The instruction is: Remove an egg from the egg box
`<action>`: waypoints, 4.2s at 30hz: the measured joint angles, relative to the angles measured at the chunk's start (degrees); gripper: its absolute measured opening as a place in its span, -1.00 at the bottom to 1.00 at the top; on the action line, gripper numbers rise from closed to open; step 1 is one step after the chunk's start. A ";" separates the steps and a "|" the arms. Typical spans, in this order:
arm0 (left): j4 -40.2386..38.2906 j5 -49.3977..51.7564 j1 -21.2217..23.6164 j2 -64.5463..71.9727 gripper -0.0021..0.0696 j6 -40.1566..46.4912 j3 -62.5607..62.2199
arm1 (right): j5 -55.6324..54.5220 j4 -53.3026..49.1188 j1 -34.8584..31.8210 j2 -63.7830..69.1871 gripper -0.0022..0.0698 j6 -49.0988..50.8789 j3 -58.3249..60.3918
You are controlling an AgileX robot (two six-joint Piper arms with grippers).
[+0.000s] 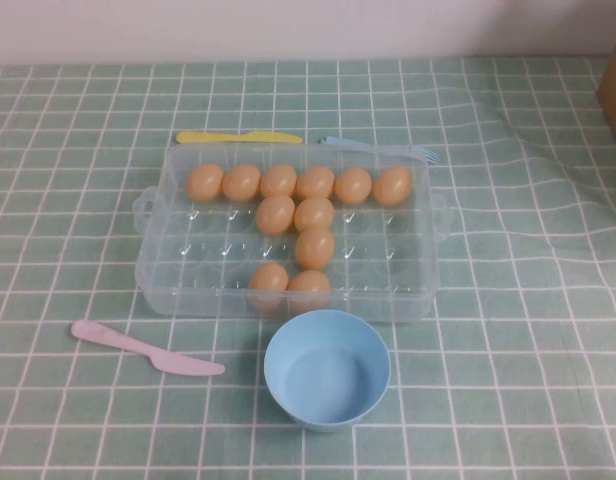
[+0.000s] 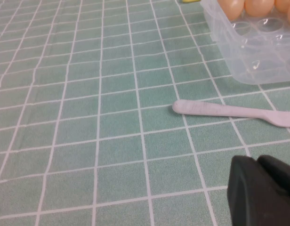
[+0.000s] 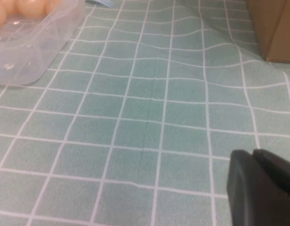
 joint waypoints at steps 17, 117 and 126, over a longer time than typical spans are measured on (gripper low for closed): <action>2.52 -0.22 0.00 0.00 -0.95 0.13 0.00 | 0.00 0.00 0.00 0.00 -0.99 0.00 0.00; 1.10 48.31 -24.92 116.31 0.19 5.35 -102.99 | 0.00 0.00 0.00 0.00 -0.99 0.00 0.00; 2.94 44.72 -24.92 118.54 0.31 5.23 -103.18 | 0.00 0.00 0.00 0.00 -0.99 0.00 0.00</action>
